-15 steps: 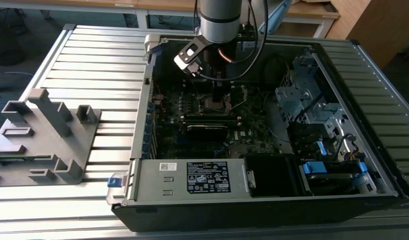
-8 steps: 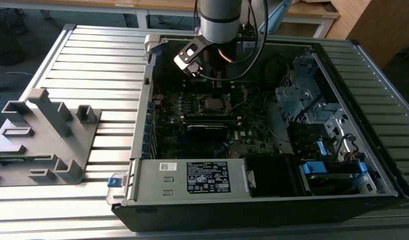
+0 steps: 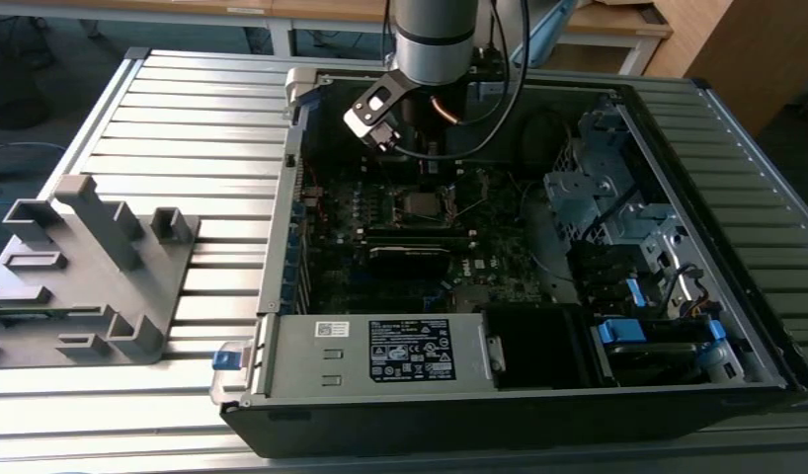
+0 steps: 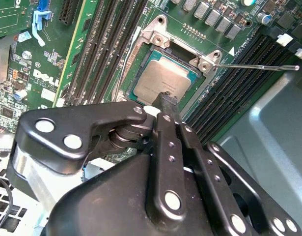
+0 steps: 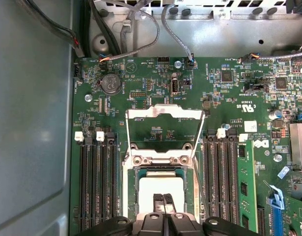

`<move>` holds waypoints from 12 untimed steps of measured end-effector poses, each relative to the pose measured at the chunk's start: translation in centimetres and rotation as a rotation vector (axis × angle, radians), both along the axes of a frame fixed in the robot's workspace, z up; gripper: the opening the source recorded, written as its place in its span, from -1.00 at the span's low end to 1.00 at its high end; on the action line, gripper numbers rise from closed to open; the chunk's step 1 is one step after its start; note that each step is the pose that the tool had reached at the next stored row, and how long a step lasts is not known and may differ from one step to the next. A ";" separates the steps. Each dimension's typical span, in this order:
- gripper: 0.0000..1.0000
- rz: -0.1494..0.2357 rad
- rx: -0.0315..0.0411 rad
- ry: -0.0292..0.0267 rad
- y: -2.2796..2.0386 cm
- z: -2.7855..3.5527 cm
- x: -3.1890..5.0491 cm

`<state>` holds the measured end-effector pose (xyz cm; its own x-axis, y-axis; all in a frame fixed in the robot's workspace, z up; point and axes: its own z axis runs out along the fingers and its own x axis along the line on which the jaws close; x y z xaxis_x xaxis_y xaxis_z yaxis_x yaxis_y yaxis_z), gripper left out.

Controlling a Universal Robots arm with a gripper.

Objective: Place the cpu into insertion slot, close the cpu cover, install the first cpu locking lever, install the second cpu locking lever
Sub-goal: 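Place the cpu into insertion slot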

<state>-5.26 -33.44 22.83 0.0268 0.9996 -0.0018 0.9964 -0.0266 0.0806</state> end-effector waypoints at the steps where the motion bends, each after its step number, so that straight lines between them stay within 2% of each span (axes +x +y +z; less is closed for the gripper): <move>1: -0.79 0.000 0.0000 0.0014 0.00 0.00 0.01; 2: -0.79 0.000 0.0004 0.0088 0.01 -0.02 0.02; 3: -0.79 0.000 0.0002 0.0199 0.00 -0.02 0.03; 4: -0.79 0.000 0.0000 0.0284 0.00 -0.01 0.03; 7: -0.79 0.000 -0.0002 0.0315 0.00 0.00 0.03; 12: -0.79 0.000 -0.0001 0.0318 0.00 -0.38 0.04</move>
<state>-5.23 -33.44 22.45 0.0267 0.9996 -0.0027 0.9984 -0.0265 0.0490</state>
